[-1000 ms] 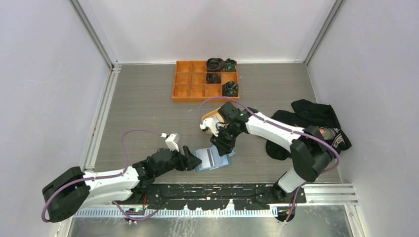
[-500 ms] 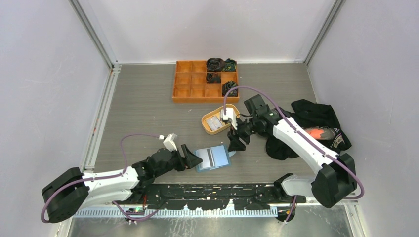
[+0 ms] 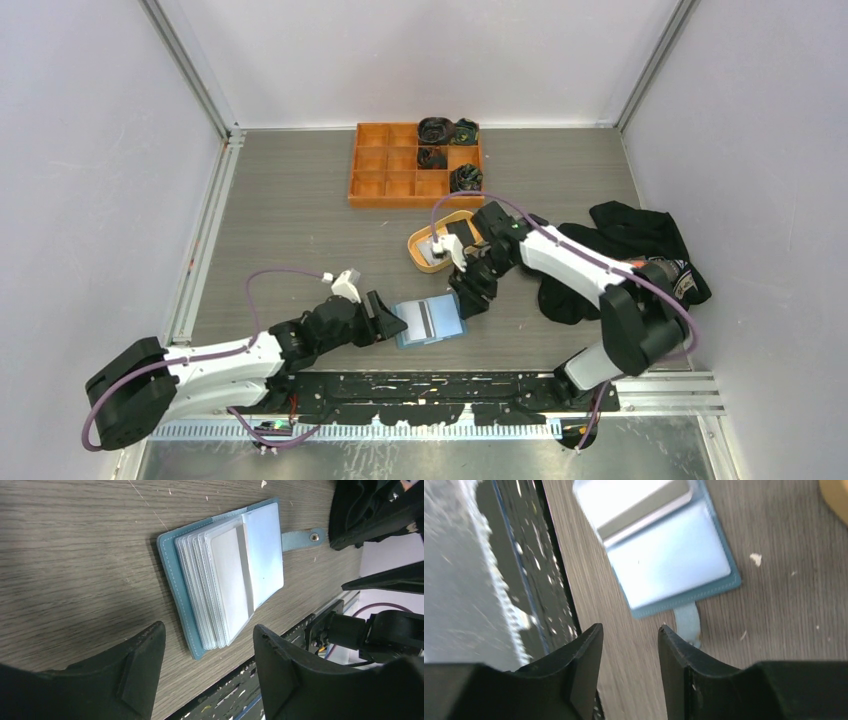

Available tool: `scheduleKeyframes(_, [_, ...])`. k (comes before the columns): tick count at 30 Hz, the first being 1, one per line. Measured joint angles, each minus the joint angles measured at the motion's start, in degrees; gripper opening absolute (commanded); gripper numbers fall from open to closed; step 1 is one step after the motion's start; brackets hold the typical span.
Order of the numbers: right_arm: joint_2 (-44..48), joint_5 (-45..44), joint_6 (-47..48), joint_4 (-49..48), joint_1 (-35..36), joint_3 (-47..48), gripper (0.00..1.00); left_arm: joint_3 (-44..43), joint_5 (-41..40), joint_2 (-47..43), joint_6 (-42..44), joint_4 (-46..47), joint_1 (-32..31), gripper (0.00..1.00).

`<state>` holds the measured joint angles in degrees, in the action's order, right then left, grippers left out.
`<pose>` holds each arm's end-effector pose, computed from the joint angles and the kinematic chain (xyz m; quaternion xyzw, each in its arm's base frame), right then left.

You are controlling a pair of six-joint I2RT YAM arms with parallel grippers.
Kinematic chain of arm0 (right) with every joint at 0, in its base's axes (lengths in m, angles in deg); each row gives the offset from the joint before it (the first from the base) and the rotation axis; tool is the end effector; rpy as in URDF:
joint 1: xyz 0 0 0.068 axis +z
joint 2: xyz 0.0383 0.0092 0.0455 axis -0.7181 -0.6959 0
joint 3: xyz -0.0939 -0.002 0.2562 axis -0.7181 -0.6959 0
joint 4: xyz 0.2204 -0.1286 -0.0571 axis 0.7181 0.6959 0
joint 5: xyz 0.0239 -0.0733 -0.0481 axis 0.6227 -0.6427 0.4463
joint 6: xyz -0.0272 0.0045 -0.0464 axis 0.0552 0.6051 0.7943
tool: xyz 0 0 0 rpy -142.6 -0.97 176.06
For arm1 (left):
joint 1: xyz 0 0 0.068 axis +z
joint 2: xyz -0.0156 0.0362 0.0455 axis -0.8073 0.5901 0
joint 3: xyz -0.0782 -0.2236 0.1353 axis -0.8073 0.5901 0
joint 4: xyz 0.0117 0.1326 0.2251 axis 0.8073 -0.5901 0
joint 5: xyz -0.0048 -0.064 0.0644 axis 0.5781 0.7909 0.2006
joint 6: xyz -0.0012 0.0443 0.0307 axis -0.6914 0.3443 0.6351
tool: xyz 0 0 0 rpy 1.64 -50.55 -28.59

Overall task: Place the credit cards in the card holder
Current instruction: Close the card holder at the center of the board.

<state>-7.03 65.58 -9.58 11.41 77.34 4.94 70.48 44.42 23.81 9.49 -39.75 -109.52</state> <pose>0.2056 0.1515 0.2102 -0.5736 0.7443 0.3166 0.1290 0.1017 -0.1431 0.1395 -0.1064 0.8695 -0.4025 0.2659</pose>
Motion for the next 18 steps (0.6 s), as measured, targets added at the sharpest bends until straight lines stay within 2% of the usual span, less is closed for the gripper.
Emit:
scheduleKeyframes(3, [-5.5,2.7,-10.5,-2.2,0.1,4.2,0.54,-2.0,-0.4,1.2,0.9,-2.0,0.0,0.64])
scheduleKeyframes(9, [-10.1,3.6,-27.6,-7.7,0.1,3.9,0.55,-3.5,-0.8,4.9,1.5,-2.7,0.0,0.64])
scheduleKeyframes(14, [-11.4,1.0,-36.5,-10.3,0.1,3.6,0.53,-4.6,-0.7,7.8,1.5,-0.9,0.0,0.62])
scheduleKeyframes(18, [-12.8,-0.7,-40.2,-10.8,0.0,3.4,0.51,-5.0,-0.2,9.9,1.5,1.2,0.0,0.62])
